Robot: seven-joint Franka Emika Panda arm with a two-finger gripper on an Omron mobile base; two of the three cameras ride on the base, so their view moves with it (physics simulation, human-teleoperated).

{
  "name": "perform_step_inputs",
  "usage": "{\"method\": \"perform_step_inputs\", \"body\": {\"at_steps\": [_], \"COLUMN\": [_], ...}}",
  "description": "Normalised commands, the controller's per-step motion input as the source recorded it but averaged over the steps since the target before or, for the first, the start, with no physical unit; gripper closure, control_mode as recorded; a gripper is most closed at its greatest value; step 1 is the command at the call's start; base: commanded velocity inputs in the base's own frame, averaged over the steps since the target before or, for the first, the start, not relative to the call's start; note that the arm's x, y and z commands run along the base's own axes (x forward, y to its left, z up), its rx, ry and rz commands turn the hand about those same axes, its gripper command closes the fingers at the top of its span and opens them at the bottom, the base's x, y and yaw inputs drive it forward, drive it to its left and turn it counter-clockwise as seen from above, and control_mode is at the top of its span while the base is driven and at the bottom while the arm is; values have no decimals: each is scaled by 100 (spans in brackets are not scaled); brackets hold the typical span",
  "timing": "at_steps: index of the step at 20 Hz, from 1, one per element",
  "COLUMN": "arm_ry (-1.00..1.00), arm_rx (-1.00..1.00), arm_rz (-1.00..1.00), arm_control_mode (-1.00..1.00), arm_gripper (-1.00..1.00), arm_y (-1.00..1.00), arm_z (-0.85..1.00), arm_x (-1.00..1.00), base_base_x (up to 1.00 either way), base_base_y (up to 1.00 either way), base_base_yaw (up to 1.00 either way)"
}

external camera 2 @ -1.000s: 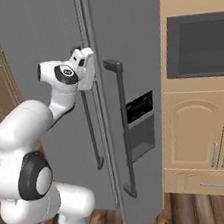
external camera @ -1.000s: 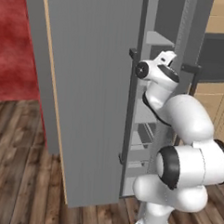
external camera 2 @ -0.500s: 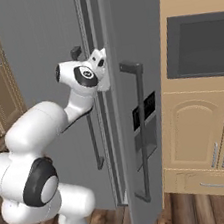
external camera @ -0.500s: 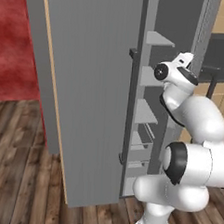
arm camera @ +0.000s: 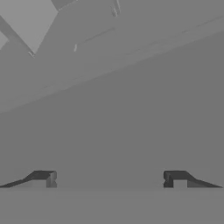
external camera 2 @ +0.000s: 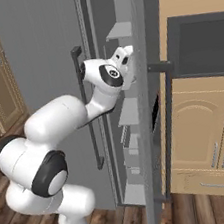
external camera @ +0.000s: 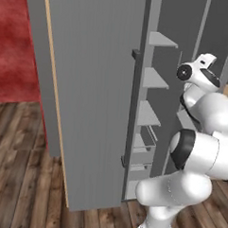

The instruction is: Move the hot dog bun to the plate on the dining table and place the condiment next to that plate. Then navigate to the fridge and take the sausage and place it on the plate as well.

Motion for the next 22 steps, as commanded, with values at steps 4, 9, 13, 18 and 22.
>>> {"method": "perform_step_inputs", "body": {"at_steps": [4, 9, 13, 18, 22], "arm_ry": [0, -5, 0, 0, 0], "arm_rx": [2, 0, 9, 30, 39], "arm_rz": [0, 0, -1, -7, -8], "arm_control_mode": [-100, -100, -100, -100, -100], "arm_gripper": [-100, -100, -100, -100, -100], "arm_y": [-46, 2, 71, 100, 100], "arm_z": [-1, 0, -1, 0, 0], "arm_x": [0, -15, -28, -21, -28], "base_base_x": [0, 0, 0, 0, 0], "base_base_y": [0, 0, 0, 0, 0], "base_base_yaw": [0, 0, 0, 0, 0]}}
